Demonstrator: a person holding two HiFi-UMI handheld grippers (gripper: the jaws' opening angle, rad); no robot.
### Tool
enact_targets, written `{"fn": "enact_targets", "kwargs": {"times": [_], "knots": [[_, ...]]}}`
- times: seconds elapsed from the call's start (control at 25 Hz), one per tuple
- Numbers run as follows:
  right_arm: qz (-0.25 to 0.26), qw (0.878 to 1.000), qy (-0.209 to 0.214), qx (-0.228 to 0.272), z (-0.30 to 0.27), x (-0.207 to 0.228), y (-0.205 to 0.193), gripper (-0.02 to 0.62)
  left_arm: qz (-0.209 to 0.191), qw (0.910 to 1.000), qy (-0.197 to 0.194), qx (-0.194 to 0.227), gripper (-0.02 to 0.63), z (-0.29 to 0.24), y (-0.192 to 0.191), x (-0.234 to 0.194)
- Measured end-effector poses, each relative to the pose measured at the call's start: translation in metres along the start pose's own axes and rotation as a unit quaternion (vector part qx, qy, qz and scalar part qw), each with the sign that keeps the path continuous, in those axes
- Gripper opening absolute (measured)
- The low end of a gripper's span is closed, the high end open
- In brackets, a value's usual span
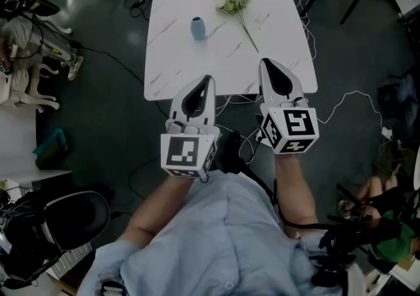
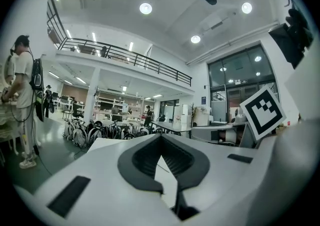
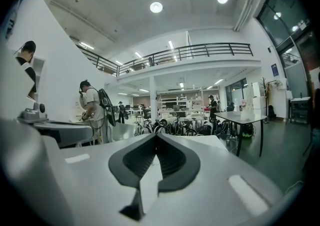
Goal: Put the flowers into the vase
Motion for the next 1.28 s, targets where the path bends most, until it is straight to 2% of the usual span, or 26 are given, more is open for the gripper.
{"fn": "enact_targets", "kwargs": {"times": [0.44,0.76,1.08,1.28], "knots": [[-0.006,0.999,0.044,0.007,-0.041,0.061,-0.001,0.002,-0.021,0.9990,0.035,0.018,0.005,-0.061,0.017,0.023],[-0.011,0.999,0.051,0.002,-0.057,0.076,-0.004,0.006,-0.025,0.9984,0.048,0.016,0.005,-0.080,0.023,0.019],[-0.006,0.998,0.052,-0.034,-0.098,0.087,-0.026,0.014,-0.004,0.9991,0.043,0.004,0.005,-0.117,0.007,-0.008],[-0.003,0.995,0.062,-0.078,-0.142,0.088,-0.052,0.020,0.009,0.9985,0.053,-0.009,0.005,-0.141,-0.001,-0.040]]}}
Point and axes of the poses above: the fingertips, and each gripper's own axes: z backward along the fingers, x to its right, y out of its top, the point moved 8 cm from there along z, backward along the fingers, and after that the axes turned 9 degrees about z, right-handed, at the moved point
